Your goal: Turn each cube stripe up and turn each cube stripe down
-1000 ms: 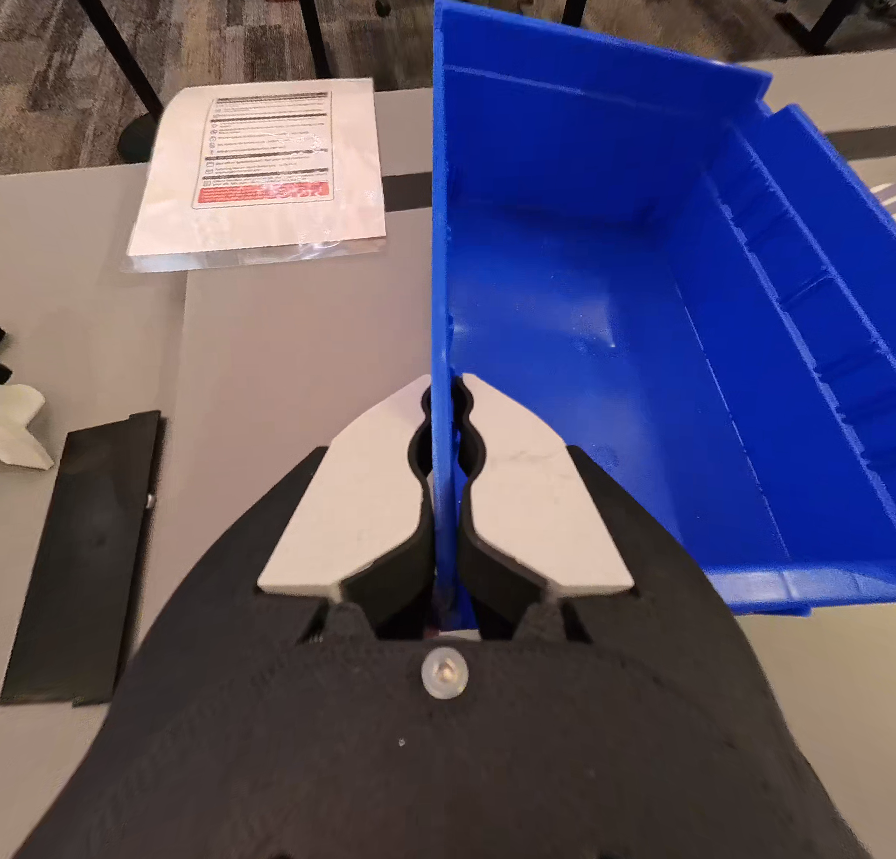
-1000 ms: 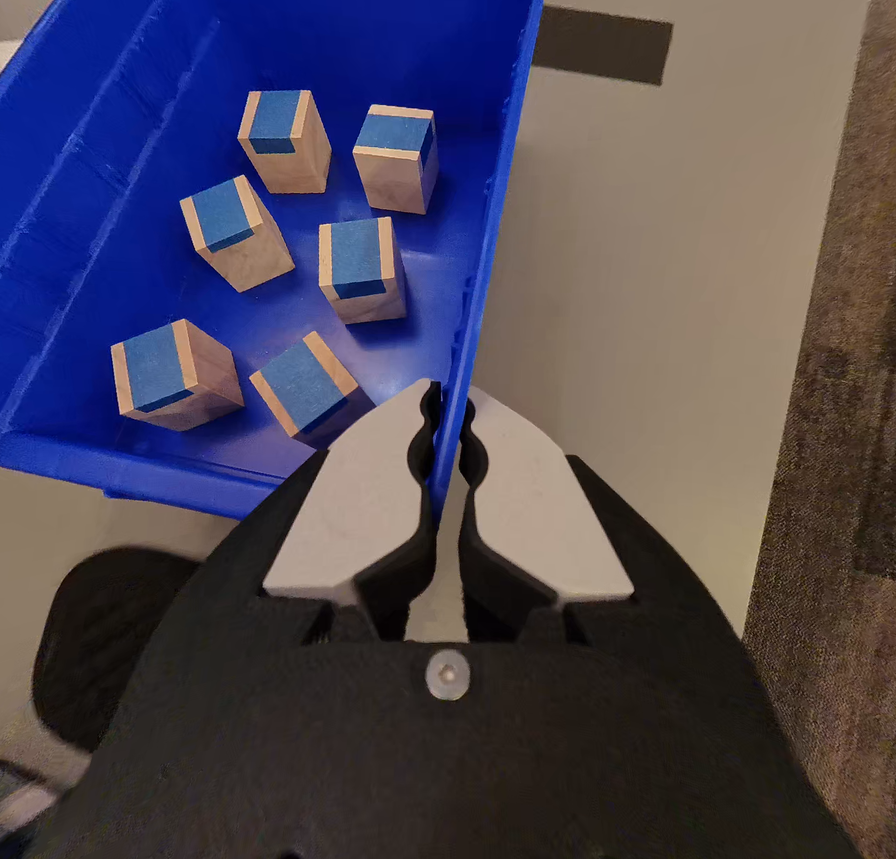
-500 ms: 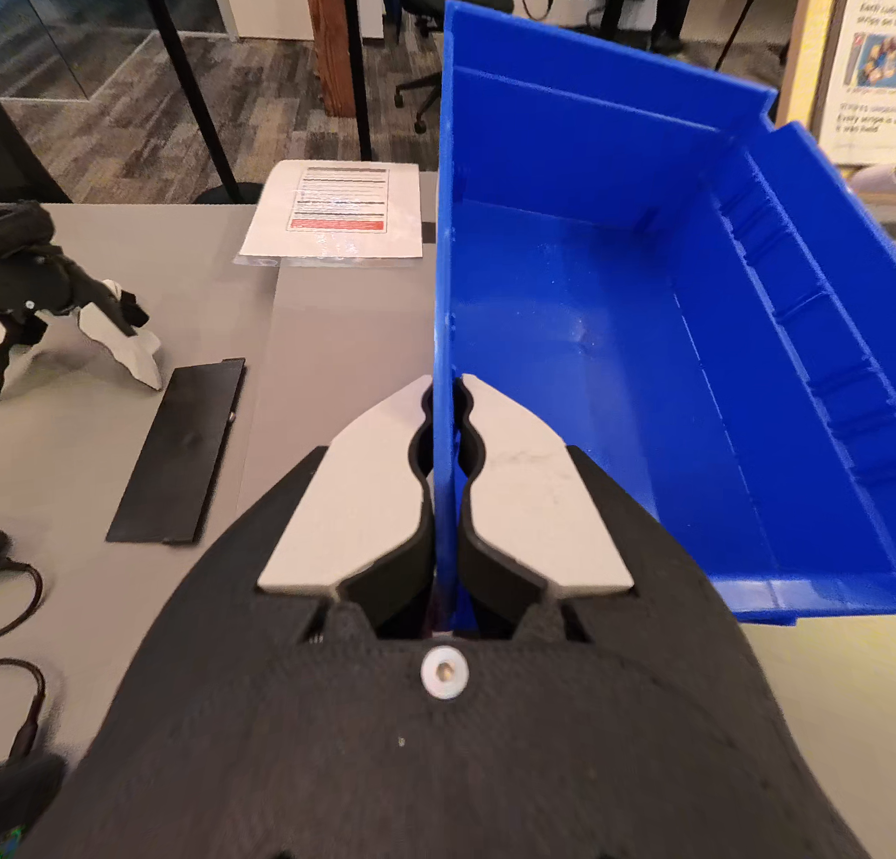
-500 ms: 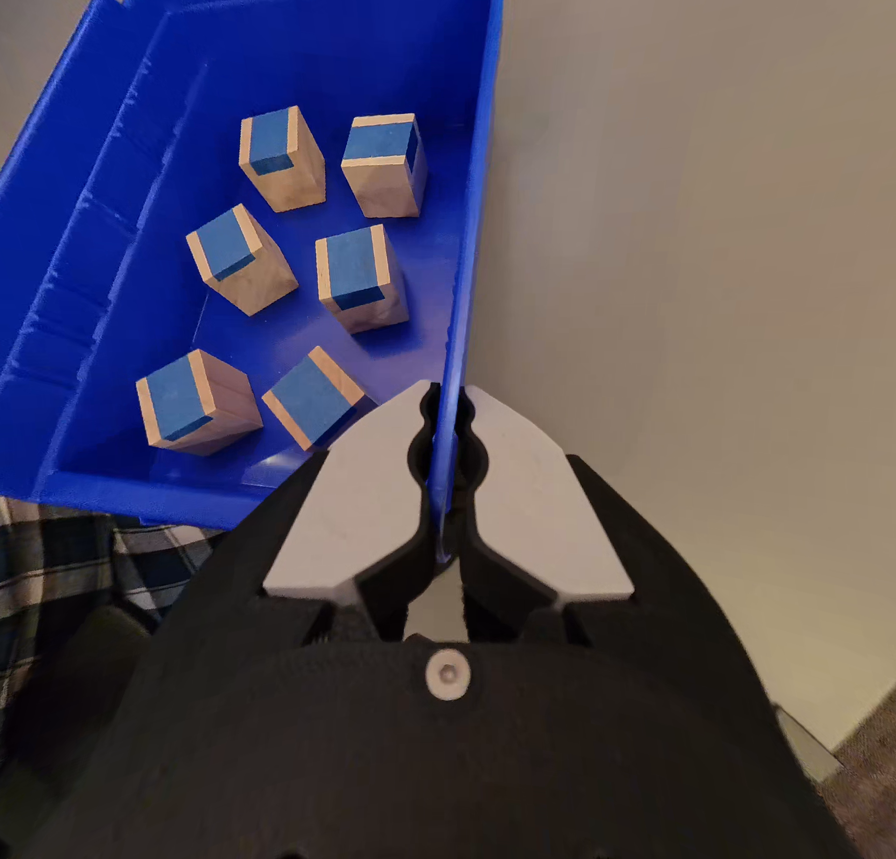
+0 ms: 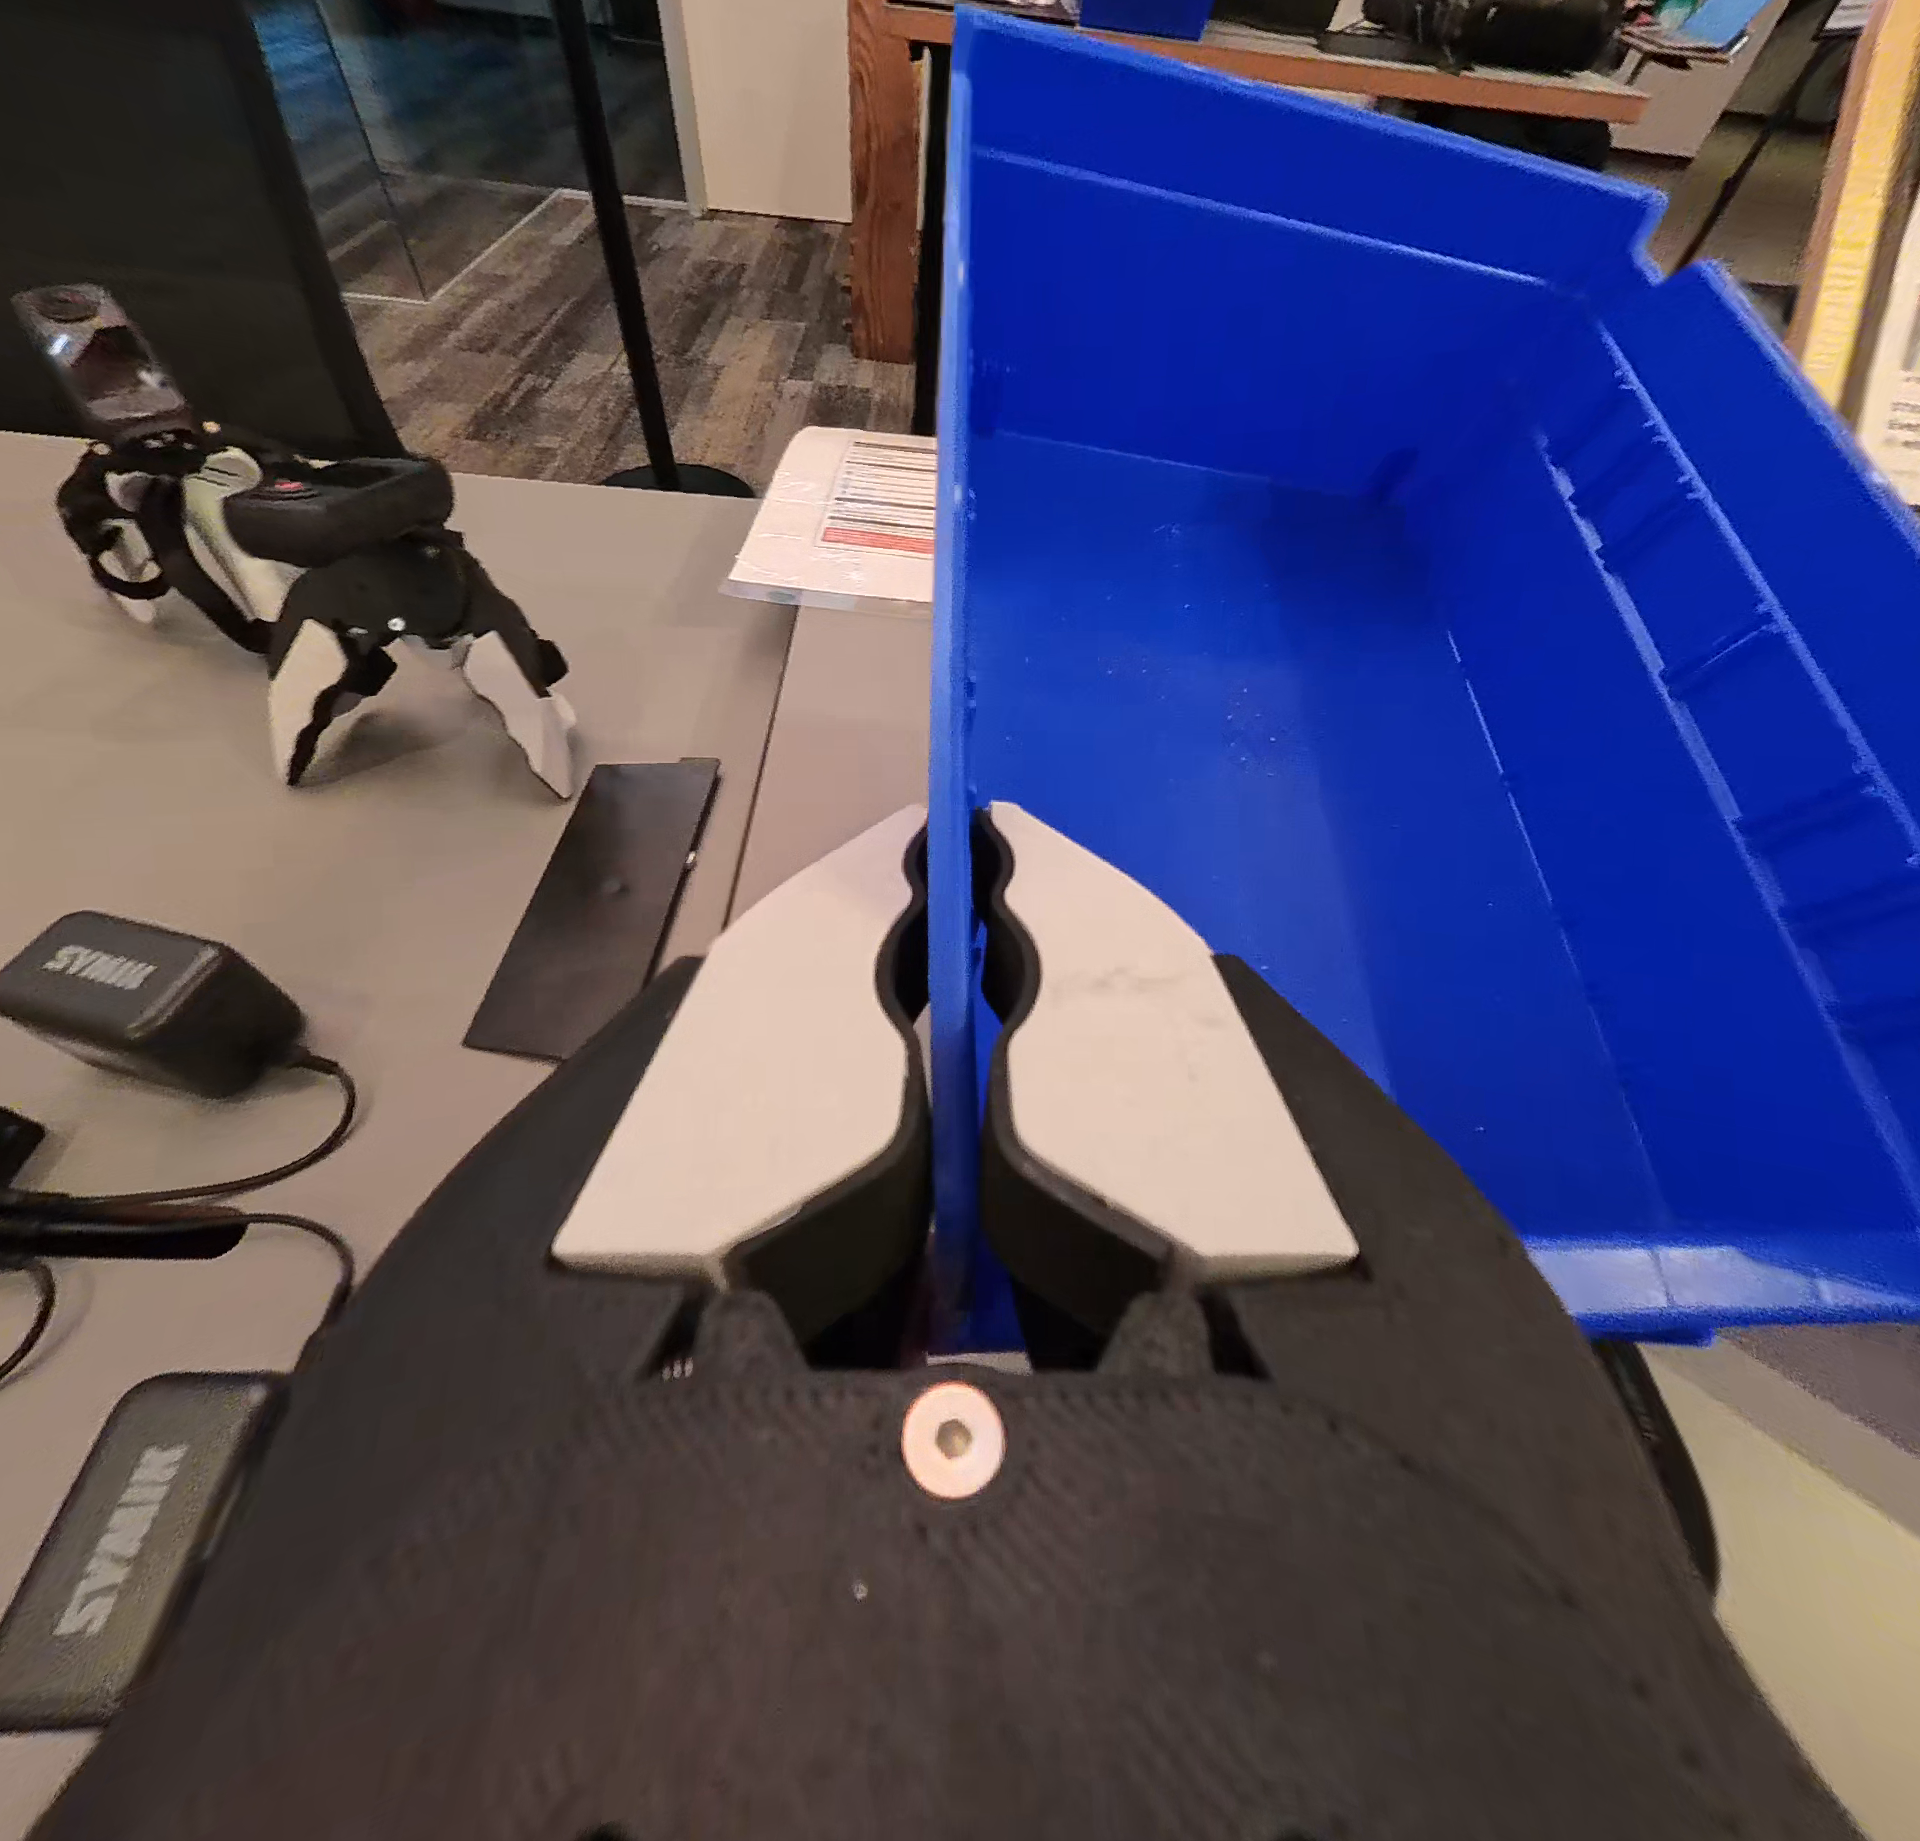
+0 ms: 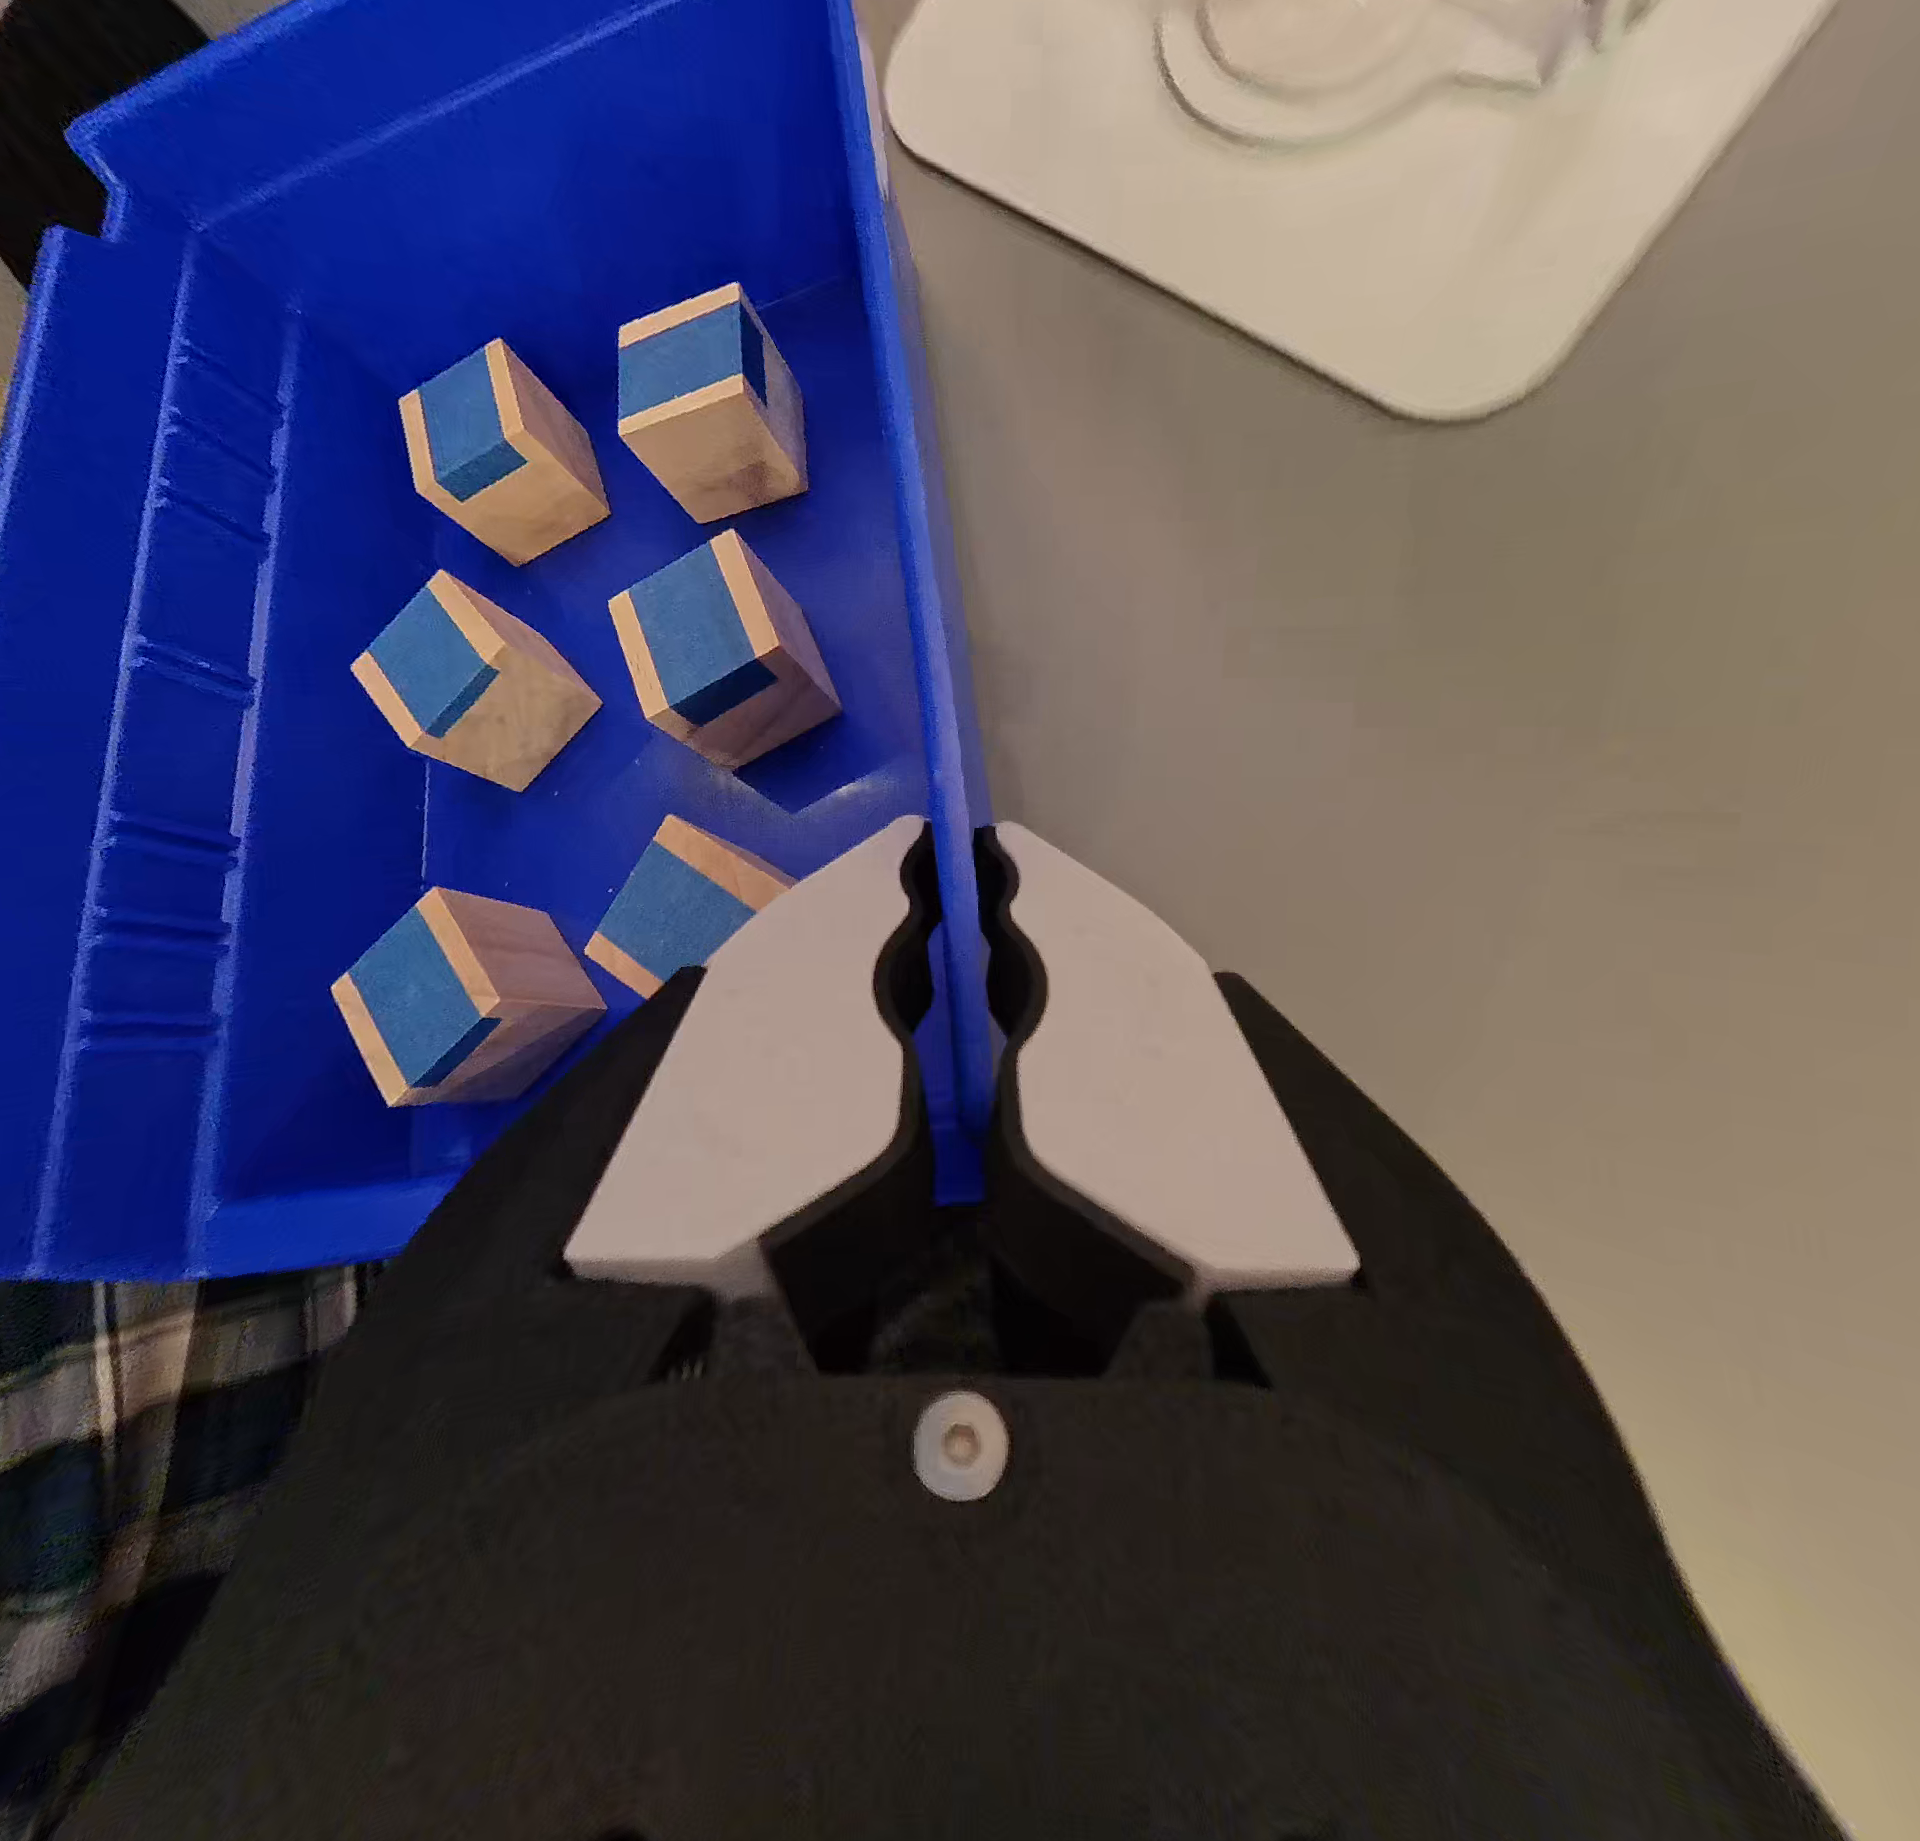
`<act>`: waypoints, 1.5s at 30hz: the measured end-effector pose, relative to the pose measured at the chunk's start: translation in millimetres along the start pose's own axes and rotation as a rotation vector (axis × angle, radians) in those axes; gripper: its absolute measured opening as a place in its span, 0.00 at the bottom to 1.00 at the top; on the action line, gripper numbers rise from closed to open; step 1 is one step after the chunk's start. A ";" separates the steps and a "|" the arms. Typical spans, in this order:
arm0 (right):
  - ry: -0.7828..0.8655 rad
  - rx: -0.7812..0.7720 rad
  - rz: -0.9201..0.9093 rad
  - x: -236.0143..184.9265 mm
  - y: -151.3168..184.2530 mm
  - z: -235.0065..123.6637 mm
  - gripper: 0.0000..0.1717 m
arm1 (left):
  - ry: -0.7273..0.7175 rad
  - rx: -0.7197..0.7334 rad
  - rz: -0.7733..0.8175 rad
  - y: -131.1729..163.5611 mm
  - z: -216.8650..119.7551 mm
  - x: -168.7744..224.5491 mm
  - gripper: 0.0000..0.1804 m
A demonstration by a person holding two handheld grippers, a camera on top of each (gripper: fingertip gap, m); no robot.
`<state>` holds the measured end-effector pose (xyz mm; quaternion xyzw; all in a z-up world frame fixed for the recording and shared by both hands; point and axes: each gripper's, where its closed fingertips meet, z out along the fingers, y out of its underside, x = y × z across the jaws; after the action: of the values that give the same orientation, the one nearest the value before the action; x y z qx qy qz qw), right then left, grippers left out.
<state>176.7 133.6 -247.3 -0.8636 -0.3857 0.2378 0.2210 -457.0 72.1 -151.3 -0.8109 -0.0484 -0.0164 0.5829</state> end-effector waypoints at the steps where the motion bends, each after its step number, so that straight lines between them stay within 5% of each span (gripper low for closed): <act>1: -0.004 0.000 -0.008 -4.7 -9.4 9.8 0.04 | -0.011 0.001 -0.005 0.2 -2.0 -4.6 0.03; 15: -0.085 0.153 0.009 -52.2 -108.7 139.1 0.05 | -0.060 0.059 -0.075 1.2 -21.1 -44.1 0.03; 18: -0.032 0.174 -0.052 -48.2 -116.5 132.4 0.24 | -0.073 0.060 -0.072 1.8 -26.2 -47.3 0.03; 22: -0.018 0.259 -0.477 -83.0 -118.4 87.0 0.27 | -0.081 0.073 -0.066 -1.8 -35.1 -48.0 0.03; 28: -0.174 -0.014 -1.082 -149.1 -55.5 95.3 0.38 | -0.090 0.091 -0.069 -6.6 -46.6 -48.6 0.03; 36: -0.322 -0.265 -1.278 -152.2 -23.4 148.7 0.16 | -0.103 0.114 -0.053 -16.2 -55.3 -47.1 0.03; 45: -0.314 -0.234 -1.113 -162.4 -91.5 202.0 0.14 | -0.119 0.136 -0.081 -15.4 -59.3 -61.4 0.03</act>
<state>-87.8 103.8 -316.0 -0.5043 -0.8327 0.1669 0.1561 -517.8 17.2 -122.9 -0.7664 -0.1169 0.0115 0.6316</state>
